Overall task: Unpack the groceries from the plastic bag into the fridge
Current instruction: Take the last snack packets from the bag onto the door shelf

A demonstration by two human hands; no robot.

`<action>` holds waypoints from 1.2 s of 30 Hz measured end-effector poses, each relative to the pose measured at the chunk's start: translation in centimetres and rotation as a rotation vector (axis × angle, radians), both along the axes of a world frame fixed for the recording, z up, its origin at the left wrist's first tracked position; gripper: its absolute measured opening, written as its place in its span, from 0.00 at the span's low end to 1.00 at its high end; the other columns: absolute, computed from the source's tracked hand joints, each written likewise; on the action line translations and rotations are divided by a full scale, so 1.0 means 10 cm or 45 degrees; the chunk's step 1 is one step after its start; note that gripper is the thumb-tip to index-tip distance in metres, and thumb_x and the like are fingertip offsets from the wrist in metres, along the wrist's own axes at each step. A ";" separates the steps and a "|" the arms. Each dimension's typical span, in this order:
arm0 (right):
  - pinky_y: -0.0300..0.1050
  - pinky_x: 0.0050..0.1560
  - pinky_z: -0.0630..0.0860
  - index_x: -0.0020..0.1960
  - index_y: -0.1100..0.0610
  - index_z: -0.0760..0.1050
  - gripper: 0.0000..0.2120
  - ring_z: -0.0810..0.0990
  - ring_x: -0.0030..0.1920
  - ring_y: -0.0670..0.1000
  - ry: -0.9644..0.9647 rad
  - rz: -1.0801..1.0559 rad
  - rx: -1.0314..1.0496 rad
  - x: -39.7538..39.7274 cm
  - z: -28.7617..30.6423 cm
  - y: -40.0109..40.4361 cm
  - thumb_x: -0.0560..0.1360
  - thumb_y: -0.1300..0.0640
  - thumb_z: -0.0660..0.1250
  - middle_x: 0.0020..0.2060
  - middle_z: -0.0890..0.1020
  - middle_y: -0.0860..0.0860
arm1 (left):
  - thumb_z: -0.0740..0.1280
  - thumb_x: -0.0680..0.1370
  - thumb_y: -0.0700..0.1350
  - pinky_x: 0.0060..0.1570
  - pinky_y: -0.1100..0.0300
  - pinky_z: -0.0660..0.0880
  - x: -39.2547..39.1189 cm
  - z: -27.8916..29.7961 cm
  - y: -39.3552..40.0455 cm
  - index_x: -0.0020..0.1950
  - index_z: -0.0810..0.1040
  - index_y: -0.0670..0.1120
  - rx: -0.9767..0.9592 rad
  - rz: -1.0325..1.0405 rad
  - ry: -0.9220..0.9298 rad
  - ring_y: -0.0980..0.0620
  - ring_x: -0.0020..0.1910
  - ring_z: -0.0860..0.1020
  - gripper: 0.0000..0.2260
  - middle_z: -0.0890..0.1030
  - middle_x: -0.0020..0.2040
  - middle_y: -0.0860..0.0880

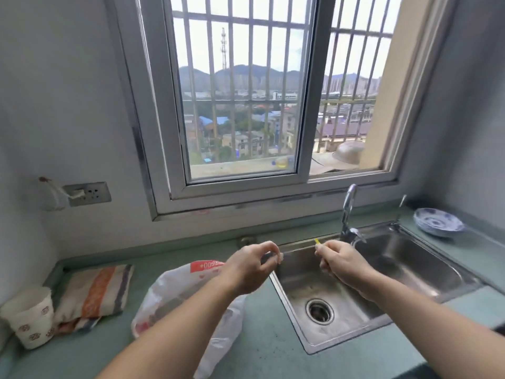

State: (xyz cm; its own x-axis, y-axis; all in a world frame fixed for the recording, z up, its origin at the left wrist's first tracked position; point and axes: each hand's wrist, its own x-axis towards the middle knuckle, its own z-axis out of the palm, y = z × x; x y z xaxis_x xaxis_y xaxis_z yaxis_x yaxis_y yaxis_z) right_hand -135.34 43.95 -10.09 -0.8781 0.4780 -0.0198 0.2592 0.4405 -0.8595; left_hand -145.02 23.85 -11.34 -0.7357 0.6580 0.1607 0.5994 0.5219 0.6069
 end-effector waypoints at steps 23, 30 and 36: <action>0.37 0.23 0.62 0.54 0.55 0.73 0.08 0.68 0.26 0.48 0.127 -1.256 0.129 6.30 0.77 1.56 0.80 0.53 0.61 0.35 0.77 0.51 | 0.60 0.80 0.47 0.44 0.61 0.65 4.87 0.79 3.42 0.63 0.70 0.44 0.114 -1.133 0.195 0.43 0.54 0.77 0.13 0.79 0.58 0.43; 0.39 0.29 0.63 0.50 0.53 0.71 0.07 0.72 0.29 0.44 0.044 -1.760 0.225 7.92 0.76 1.56 0.78 0.50 0.62 0.37 0.81 0.49 | 0.60 0.80 0.44 0.47 0.60 0.68 6.63 0.87 4.25 0.60 0.72 0.46 0.137 -1.645 0.157 0.49 0.51 0.75 0.09 0.78 0.57 0.46; 0.44 0.38 0.71 0.47 0.54 0.73 0.07 0.75 0.33 0.49 0.032 -2.129 0.285 8.74 0.80 1.63 0.76 0.50 0.64 0.36 0.83 0.48 | 0.66 0.77 0.48 0.40 0.54 0.77 7.71 0.95 4.82 0.52 0.75 0.49 0.161 -2.028 -0.029 0.48 0.41 0.80 0.06 0.81 0.47 0.48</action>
